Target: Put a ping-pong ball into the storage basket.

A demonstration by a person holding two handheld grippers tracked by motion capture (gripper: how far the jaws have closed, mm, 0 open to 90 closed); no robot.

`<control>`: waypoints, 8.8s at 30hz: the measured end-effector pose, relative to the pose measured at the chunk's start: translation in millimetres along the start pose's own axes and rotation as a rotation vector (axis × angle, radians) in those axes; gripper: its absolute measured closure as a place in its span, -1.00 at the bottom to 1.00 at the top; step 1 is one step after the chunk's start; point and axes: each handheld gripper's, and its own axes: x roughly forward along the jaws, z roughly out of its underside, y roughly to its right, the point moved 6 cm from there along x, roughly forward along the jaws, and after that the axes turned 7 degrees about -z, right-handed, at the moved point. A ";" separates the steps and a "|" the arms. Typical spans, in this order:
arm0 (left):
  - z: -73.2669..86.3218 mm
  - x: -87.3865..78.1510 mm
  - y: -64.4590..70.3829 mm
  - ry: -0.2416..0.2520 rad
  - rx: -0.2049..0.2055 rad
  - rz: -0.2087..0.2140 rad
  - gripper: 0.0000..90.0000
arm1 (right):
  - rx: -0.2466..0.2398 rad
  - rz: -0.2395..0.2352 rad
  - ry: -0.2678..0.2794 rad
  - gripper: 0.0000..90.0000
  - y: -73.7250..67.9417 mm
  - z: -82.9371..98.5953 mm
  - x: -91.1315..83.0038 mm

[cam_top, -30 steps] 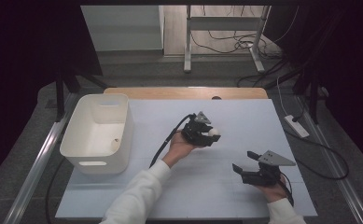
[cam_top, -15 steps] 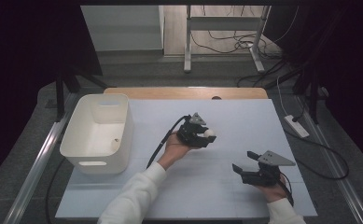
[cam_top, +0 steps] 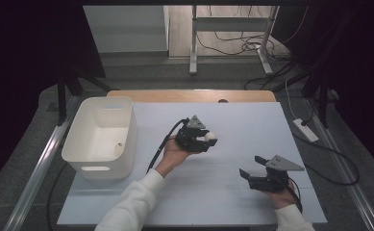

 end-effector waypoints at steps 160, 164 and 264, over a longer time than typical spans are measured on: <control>12.6 -66.7 -23.9 0.120 -0.091 -0.048 0.13 | -0.004 0.029 -0.061 -0.59 0.0 5.8 6.3; 12.7 -66.4 -23.5 0.120 -0.090 -0.048 0.13 | -0.004 0.029 -0.061 -0.59 -0.1 5.8 6.3; 3.1 -137.0 -68.0 0.211 -0.100 -0.233 0.13 | 0.012 0.054 -0.040 -0.59 2.0 2.9 3.8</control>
